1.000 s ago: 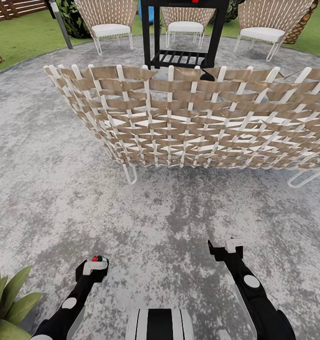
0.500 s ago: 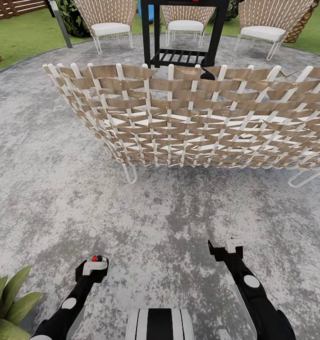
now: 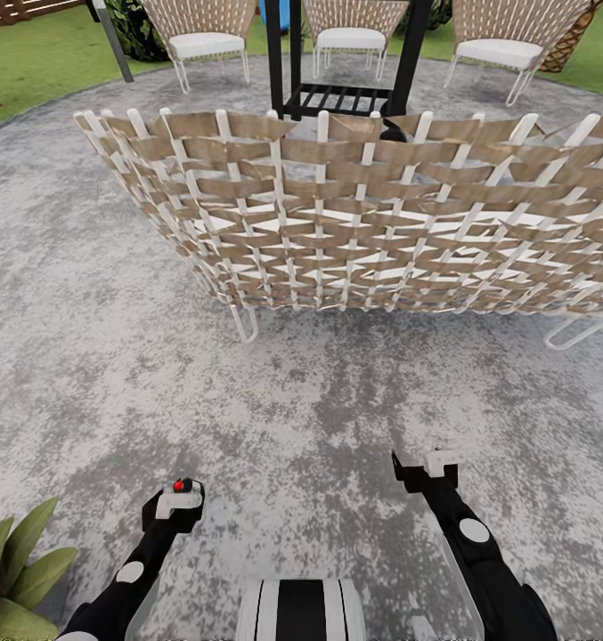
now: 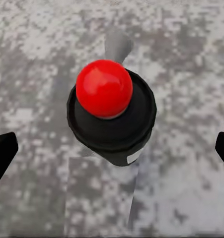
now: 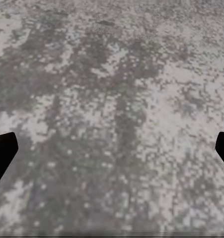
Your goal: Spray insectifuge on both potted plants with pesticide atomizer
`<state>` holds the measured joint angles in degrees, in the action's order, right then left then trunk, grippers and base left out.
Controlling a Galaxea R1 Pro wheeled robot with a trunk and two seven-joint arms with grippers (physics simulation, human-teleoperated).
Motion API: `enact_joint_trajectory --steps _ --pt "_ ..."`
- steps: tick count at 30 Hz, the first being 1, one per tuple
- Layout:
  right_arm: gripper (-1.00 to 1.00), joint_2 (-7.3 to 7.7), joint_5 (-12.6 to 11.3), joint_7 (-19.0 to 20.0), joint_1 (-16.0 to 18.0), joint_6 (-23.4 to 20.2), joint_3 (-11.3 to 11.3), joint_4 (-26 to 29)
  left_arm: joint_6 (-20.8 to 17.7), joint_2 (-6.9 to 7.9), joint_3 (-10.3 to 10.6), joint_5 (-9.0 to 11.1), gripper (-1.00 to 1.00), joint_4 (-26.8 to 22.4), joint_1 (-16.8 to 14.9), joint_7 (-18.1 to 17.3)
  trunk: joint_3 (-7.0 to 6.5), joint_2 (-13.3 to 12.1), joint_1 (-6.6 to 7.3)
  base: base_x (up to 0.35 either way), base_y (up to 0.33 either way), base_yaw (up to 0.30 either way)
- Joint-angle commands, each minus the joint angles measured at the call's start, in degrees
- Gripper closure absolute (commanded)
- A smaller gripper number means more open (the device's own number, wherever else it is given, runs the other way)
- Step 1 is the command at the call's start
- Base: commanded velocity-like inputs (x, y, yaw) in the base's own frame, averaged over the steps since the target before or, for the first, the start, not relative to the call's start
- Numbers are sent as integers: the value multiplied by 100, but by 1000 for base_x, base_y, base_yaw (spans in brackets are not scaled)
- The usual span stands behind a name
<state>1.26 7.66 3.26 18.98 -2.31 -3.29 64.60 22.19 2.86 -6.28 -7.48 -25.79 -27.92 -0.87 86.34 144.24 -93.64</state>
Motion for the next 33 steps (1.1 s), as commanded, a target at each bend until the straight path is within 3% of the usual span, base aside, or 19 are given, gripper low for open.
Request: enact_joint_trajectory --steps 1,30,31,33 --pt "-100 -3 60 34 1 -24 -14 9 22 -5 -39 -60 -100 4 -3 -9 26 3 -1 0 0 0" --pt "-100 -3 60 34 1 -24 -14 9 19 -10 -83 -58 -100 -72 -3 -2 26 3 -1 11 0 0" --pt "-100 -3 60 34 1 -24 -14 9 17 -11 -80 -59 100 -73 -3 -4 26 3 -1 0 0 0" --pt "-100 -3 60 34 1 -24 -14 9 14 -13 -77 -63 100 -75 -3 -1 26 3 -1 0 0 0"
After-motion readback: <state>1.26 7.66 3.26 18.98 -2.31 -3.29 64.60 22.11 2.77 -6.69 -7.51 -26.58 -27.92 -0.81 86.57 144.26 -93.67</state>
